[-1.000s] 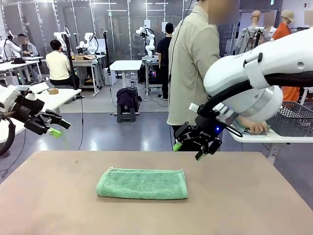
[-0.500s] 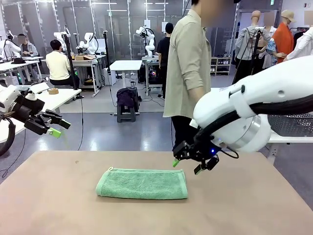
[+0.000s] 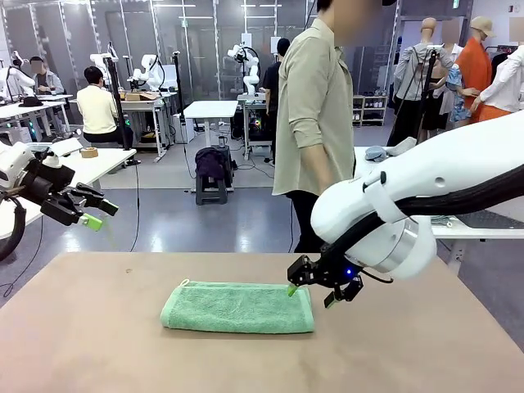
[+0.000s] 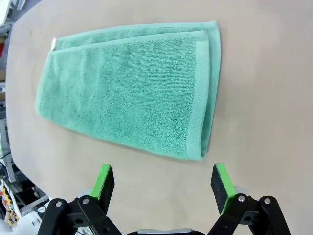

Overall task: Fold the towels and place them in the basket.
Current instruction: When a person lays out a Towel with hook on the table, fold it in half twice.

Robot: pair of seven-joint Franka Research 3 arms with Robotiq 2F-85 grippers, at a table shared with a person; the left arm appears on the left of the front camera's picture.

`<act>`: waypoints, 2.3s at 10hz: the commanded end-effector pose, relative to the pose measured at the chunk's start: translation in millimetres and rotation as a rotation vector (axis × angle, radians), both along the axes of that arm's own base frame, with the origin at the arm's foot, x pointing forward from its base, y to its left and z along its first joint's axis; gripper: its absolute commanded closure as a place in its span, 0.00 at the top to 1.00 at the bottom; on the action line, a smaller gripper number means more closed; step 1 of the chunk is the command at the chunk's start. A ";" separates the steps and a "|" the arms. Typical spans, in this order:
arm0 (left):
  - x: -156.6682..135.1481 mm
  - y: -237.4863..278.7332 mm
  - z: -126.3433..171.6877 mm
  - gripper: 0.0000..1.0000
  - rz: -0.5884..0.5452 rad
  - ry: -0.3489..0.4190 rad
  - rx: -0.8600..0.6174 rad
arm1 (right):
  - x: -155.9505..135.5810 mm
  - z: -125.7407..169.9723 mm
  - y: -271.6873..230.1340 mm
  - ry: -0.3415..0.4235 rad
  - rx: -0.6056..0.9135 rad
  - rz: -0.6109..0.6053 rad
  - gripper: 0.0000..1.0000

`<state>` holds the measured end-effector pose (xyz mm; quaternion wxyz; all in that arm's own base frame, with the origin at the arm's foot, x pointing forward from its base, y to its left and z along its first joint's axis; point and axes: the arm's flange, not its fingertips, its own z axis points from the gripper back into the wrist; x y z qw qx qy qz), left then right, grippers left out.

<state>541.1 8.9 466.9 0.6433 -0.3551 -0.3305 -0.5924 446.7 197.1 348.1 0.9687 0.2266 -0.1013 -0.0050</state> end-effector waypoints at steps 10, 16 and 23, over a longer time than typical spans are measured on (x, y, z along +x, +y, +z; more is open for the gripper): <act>1.2 -1.2 3.0 1.00 0.008 0.015 0.009 | 51.6 -40.2 39.4 -0.016 -0.136 -0.119 1.00; 1.2 -1.2 3.0 1.00 0.008 0.015 0.009 | 61.0 -49.9 35.6 0.015 -0.156 -0.167 0.83; 1.2 -1.2 3.0 1.00 0.008 0.015 0.009 | 65.9 -59.0 30.9 0.047 -0.154 -0.181 0.56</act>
